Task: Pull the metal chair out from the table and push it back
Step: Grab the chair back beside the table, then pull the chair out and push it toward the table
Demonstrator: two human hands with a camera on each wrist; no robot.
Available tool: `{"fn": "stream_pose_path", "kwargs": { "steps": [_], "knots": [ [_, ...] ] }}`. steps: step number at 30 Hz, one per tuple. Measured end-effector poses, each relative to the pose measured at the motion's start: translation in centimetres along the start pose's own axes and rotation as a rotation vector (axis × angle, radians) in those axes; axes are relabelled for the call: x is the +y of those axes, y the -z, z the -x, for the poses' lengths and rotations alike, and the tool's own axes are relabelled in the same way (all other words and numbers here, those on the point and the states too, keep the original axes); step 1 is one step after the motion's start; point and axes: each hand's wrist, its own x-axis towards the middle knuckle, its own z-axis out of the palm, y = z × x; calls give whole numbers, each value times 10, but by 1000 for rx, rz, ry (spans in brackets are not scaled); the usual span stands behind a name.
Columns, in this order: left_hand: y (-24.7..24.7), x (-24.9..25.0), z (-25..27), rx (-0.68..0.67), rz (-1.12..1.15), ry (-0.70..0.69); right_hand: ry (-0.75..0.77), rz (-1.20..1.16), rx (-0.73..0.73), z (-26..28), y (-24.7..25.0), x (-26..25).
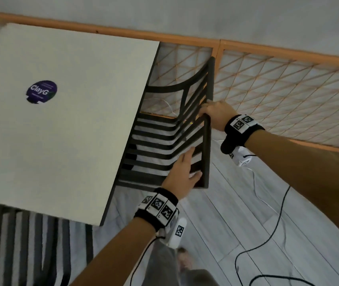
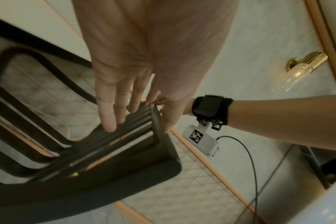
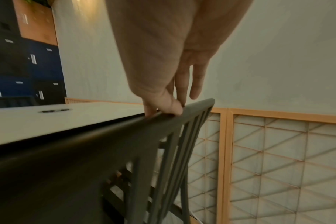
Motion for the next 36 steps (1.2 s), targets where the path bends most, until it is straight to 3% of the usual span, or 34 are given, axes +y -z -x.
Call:
{"fn": "stream_pose_path", "kwargs": {
  "steps": [4,8,13,18,23,27,32,36],
  "knots": [
    [28,-28,58,118,74,60,-47,-197,-24,22,15,-33],
    [63,-60,128,214,30,109,60,-237,8,40,30,-88],
    [132,-92,232,290,-125,315,256,-276,87,60,38,-171],
    [181,-155,356,335,-210,486,428,-207,48,77,22,-296],
    [207,-236,488,376,-209,640,546,-190,-48,119,-12,-451],
    [228,-294,578,379,-277,685,651,-246,-98,159,-38,-577],
    [254,-368,655,365,-377,746,761,-248,-248,206,-76,-694],
    [269,-418,687,353,-498,738,798,-212,-379,242,-100,-745]
  ]
}}
